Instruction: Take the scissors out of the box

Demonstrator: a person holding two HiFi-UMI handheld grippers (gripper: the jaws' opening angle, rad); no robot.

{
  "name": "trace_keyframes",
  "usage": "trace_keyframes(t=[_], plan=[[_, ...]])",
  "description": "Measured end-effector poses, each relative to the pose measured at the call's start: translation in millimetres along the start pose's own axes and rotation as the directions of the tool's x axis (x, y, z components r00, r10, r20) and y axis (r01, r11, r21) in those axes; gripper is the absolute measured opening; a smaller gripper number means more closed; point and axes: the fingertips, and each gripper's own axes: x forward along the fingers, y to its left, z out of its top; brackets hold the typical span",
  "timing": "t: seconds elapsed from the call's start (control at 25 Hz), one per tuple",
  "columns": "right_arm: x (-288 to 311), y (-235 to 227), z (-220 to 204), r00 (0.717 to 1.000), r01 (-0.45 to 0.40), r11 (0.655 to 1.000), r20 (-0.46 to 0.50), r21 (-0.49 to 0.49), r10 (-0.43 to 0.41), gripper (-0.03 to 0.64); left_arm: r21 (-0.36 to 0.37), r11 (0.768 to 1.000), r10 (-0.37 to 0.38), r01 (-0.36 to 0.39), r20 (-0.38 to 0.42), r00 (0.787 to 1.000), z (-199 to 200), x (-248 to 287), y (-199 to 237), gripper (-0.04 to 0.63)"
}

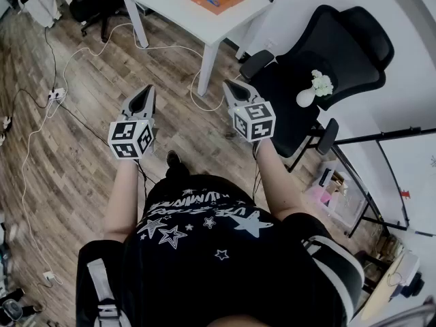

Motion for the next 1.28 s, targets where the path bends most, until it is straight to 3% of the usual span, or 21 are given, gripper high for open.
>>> trace_keyframes(t=[0.32,0.92,1.16,1.28], plan=[[21,1,-2,1.0,-0.005,1.0,-0.016,0.011,0.005,0.051,-0.015,1.0,0.002,-0.002,-0.027,1.0,-8,13,20,0.018],[105,0,33,0.998,0.067,0.997,0.016,0.027,-0.067,0.052,-0.038,0.994,-0.103,0.103,-0.011,0.995,15,77,109,0.018],[140,2,41,0.994,0.105,0.994,0.002,0.033,-0.105,0.052,0.018,0.989,-0.148,0.148,-0.028,0.989,20,102,142,0.018],[153,-1,43,0.994,0.112,0.993,-0.016,0.033,-0.112,0.052,0.005,0.989,-0.146,0.146,-0.026,0.989,24,111,159,0.018]])
